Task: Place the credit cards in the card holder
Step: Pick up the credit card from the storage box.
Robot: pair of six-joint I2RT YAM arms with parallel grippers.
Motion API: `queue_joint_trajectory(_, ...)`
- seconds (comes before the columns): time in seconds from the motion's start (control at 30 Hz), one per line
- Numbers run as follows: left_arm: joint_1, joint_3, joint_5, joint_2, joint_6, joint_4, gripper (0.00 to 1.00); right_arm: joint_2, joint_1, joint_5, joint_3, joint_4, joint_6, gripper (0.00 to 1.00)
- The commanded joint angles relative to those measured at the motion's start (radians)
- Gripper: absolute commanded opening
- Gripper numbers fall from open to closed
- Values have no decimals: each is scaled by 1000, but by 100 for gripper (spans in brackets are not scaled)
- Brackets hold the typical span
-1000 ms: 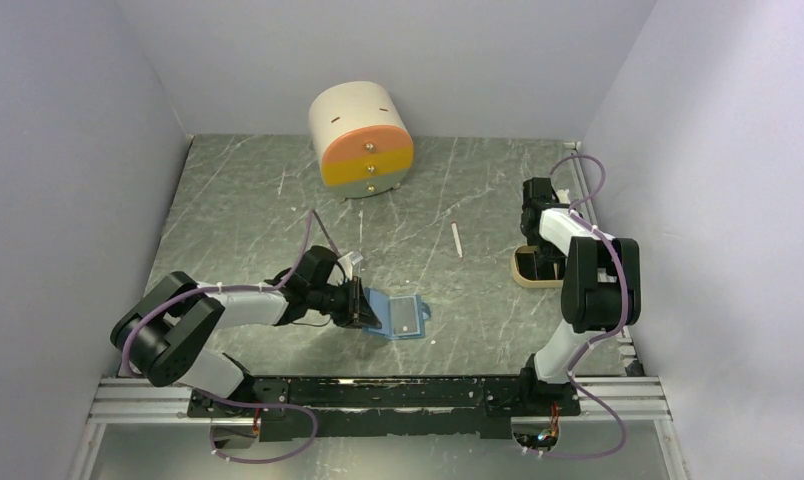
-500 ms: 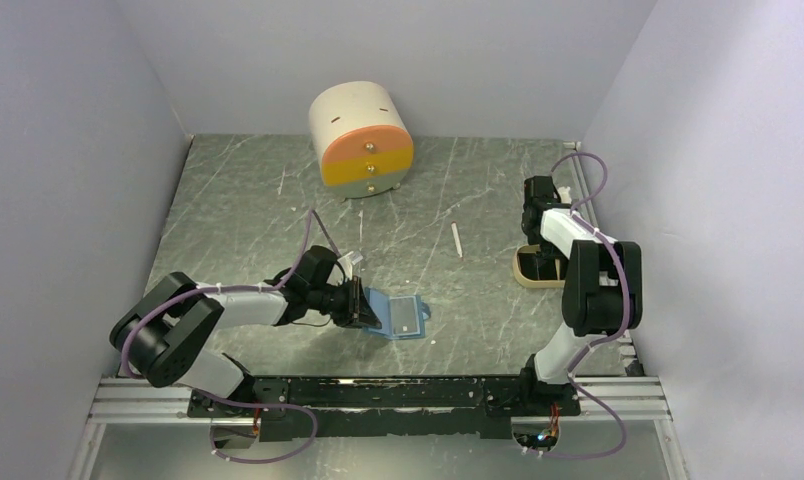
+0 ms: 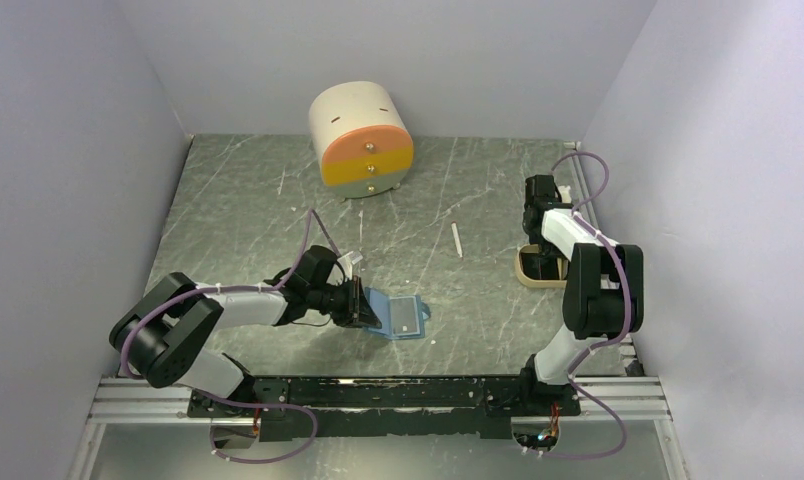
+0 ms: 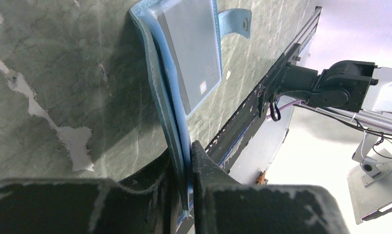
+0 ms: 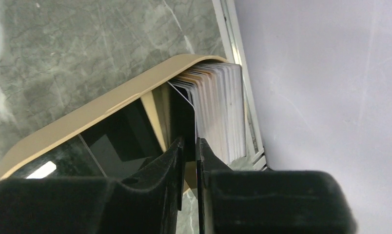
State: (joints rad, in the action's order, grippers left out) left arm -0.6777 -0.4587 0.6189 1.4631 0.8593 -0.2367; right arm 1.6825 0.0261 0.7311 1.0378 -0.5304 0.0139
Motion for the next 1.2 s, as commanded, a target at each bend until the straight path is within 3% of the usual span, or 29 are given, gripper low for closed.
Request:
queue_joint_trajectory(0.0, 1, 8, 37, 2, -17, -50, 18, -21, 8, -39, 20, -41, 28, 13)
queue_joint_trajectory(0.33, 4, 8, 39, 29, -7, -68, 17, -53, -31, -155, 43, -133, 81, 0)
queue_joint_trajectory(0.9, 49, 47, 20, 31, 11, -105, 16, -137, -188, -224, 250, -392, 244, 0)
queue_joint_trajectory(1.17, 45, 40, 51, 103, 94, -220, 16, -285, -352, -360, 262, -281, 285, 0)
